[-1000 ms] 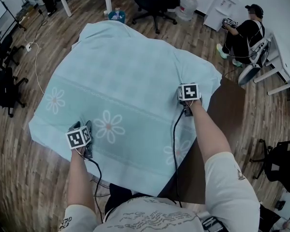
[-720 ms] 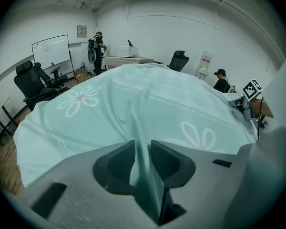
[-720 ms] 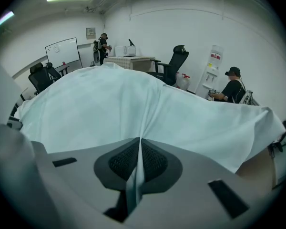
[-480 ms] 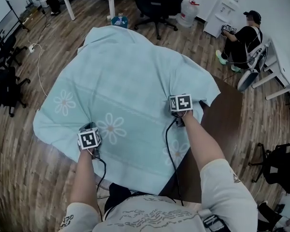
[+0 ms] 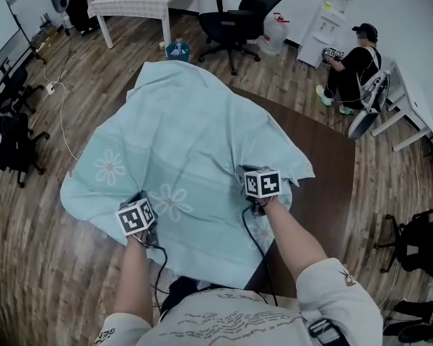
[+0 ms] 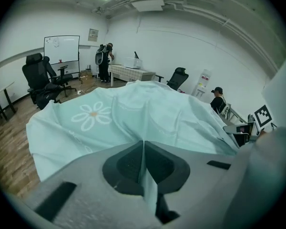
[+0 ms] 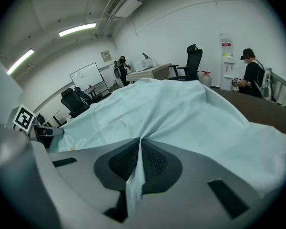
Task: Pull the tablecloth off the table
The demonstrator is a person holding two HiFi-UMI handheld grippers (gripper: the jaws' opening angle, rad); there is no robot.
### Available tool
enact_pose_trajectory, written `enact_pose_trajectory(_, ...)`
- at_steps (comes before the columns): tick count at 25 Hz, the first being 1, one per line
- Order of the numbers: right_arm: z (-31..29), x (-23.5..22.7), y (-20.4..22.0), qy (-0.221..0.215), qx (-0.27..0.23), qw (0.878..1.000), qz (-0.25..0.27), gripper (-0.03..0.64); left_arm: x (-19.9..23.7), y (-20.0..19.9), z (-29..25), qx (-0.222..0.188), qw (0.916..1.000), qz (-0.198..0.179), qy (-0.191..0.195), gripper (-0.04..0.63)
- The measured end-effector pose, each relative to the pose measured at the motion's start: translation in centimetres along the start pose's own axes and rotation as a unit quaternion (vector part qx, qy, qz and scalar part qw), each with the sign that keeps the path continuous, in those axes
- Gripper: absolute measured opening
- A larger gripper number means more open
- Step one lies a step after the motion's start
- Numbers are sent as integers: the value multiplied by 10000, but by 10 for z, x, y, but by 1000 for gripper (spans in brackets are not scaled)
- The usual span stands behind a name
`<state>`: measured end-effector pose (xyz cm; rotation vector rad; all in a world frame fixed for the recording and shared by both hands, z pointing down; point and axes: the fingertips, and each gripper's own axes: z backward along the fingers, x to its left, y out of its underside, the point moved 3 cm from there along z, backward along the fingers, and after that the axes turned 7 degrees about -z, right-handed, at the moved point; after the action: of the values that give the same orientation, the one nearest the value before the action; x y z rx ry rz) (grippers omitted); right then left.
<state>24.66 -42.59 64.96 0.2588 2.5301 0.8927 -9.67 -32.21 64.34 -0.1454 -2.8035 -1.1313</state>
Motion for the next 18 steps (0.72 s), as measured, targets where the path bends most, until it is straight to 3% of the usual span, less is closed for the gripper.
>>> enact_pose_trajectory(8, 54, 86, 1, -424, -745, 9962, 153, 15, -22, -14, 54, -523, 9965, -430, 499, 8)
enact_pose_trajectory(18, 121, 159, 2, -366, -1461, 9876, 435, 15, -70, -47, 129, -1390, 9746, -1166, 1316, 8)
